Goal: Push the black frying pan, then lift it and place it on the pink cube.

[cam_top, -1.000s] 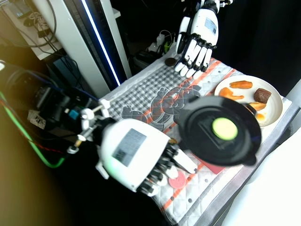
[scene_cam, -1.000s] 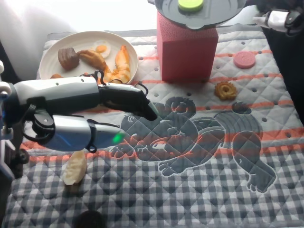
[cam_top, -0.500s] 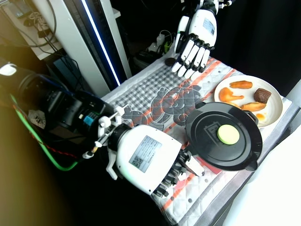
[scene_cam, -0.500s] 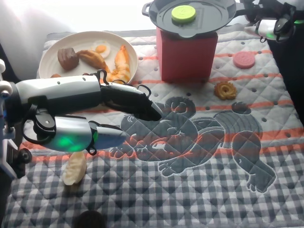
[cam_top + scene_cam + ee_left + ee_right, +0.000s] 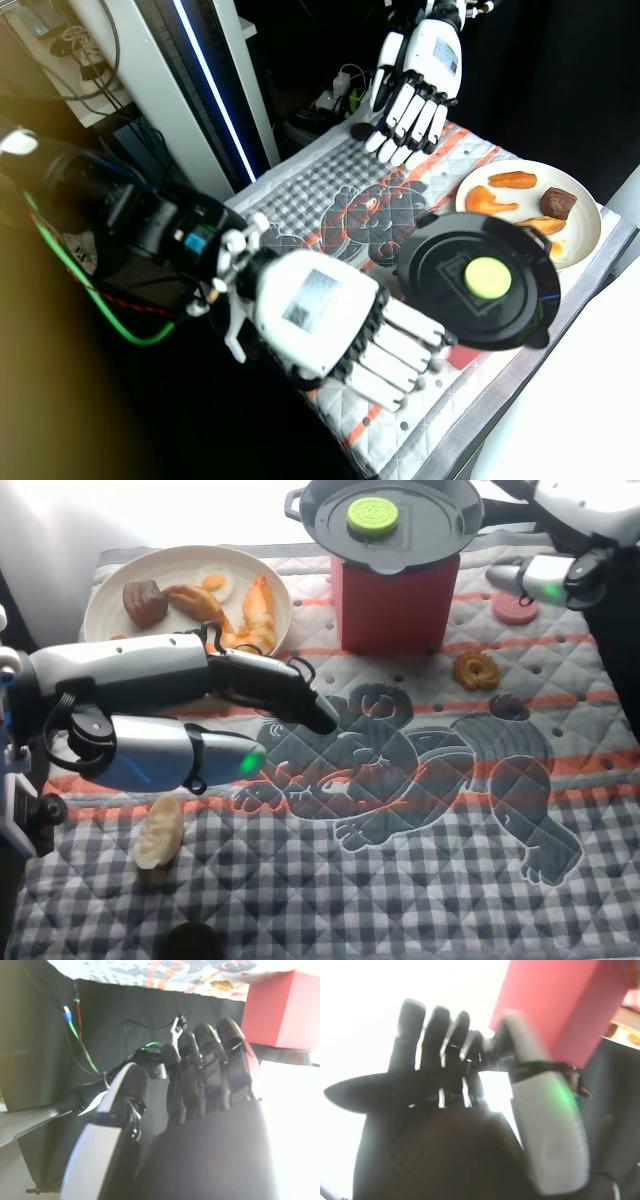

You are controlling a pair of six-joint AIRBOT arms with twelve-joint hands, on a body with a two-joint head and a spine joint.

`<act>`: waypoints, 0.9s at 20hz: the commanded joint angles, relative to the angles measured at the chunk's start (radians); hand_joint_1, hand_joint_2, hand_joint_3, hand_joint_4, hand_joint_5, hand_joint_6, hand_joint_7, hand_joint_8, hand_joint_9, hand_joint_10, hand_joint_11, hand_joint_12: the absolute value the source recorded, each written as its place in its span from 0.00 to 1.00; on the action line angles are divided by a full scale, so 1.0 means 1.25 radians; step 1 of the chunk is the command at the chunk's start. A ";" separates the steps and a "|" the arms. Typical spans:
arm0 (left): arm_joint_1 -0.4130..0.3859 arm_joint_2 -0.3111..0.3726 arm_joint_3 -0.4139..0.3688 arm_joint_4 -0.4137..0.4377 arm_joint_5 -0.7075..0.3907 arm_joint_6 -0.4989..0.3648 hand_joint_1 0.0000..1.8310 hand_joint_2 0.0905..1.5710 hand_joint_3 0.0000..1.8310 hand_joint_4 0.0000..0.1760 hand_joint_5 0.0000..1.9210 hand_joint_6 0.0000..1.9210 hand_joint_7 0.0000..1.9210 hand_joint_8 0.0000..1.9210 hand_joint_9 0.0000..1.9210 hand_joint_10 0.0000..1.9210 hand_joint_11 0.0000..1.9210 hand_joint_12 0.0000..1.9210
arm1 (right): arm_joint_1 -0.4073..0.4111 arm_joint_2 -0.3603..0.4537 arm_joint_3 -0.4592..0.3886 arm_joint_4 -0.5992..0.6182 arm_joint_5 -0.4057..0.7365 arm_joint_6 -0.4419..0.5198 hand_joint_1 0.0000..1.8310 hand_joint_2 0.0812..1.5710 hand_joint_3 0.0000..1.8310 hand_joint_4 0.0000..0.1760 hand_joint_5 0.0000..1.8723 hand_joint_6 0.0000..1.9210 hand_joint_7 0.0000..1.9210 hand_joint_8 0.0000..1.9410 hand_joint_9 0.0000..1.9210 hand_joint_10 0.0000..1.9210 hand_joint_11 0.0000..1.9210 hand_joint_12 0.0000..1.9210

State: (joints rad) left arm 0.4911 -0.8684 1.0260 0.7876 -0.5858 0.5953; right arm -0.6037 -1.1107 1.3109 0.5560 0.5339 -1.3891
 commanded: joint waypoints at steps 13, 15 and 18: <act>0.033 0.031 -0.022 -0.124 -0.081 0.063 0.48 0.89 0.00 0.06 0.18 0.17 0.21 0.00 0.09 0.21 0.00 0.25 | -0.131 0.217 -0.276 -0.066 0.349 -0.038 0.26 0.68 0.00 0.89 0.00 0.00 0.00 0.00 0.00 0.00 0.00 0.00; 0.048 0.042 -0.029 -0.160 -0.095 0.092 0.46 0.90 0.00 0.15 0.18 0.13 0.20 0.00 0.10 0.15 0.00 0.23 | -0.171 0.251 -0.322 -0.092 0.417 -0.019 0.26 0.68 0.00 0.75 0.00 0.00 0.00 0.00 0.00 0.00 0.00 0.00; 0.078 0.060 -0.040 -0.237 -0.129 0.147 0.39 0.91 0.00 0.18 0.21 0.04 0.20 0.00 0.14 0.08 0.00 0.32 | -0.249 0.294 -0.366 -0.120 0.530 0.063 0.23 0.69 0.00 0.71 0.00 0.00 0.00 0.00 0.00 0.00 0.00 0.00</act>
State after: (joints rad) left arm 0.5968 -0.8001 0.9779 0.5289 -0.6254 0.7776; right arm -0.9291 -0.7483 0.8497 0.4156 1.0389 -1.3125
